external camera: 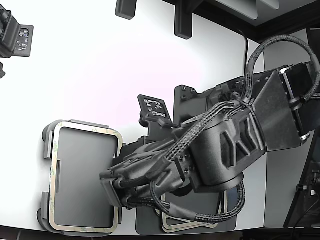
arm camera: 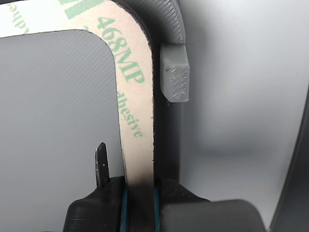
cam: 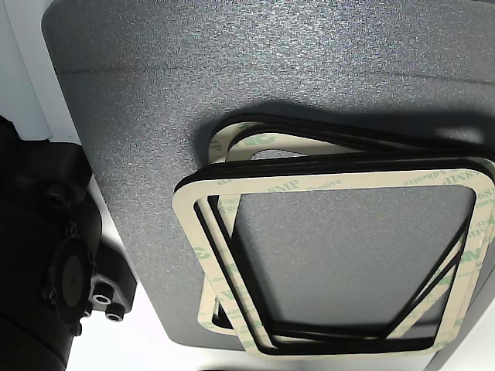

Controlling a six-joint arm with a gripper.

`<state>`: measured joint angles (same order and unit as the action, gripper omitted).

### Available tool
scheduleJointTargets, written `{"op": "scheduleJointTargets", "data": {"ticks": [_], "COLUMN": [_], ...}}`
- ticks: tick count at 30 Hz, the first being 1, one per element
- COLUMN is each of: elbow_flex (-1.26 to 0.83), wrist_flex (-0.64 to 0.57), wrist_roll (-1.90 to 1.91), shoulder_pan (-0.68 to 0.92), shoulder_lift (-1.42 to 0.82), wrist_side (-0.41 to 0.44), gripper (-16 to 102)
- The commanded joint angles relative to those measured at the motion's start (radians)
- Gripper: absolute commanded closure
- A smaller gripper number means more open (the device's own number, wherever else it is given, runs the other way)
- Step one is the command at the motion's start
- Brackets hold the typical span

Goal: Grab top frame and put it into gray box.

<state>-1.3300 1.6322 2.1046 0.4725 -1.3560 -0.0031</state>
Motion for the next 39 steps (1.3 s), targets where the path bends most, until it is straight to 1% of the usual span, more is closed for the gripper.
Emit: {"op": "scheduleJointTargets", "data": {"ticks": [1, 23, 29, 35, 36, 38, 39], "elbow_flex": [0.015, -0.015, -0.044, -0.044, -0.044, -0.04, -0.034], "wrist_flex": [-0.005, -0.029, -0.058, -0.063, -0.063, -0.057, -0.054], "wrist_roll": [0.002, 0.011, 0.026, 0.048, 0.043, 0.04, 0.038], "shoulder_pan": [-0.015, -0.015, -0.015, -0.015, -0.015, -0.015, -0.015], "shoulder_lift": [-0.018, -0.018, -0.028, -0.037, -0.038, -0.041, -0.041], "wrist_side": [-0.002, -0.006, -0.003, -0.003, 0.0, 0.005, 0.006], "gripper": [99, 99, 99, 97, 86, -9, -6]}}
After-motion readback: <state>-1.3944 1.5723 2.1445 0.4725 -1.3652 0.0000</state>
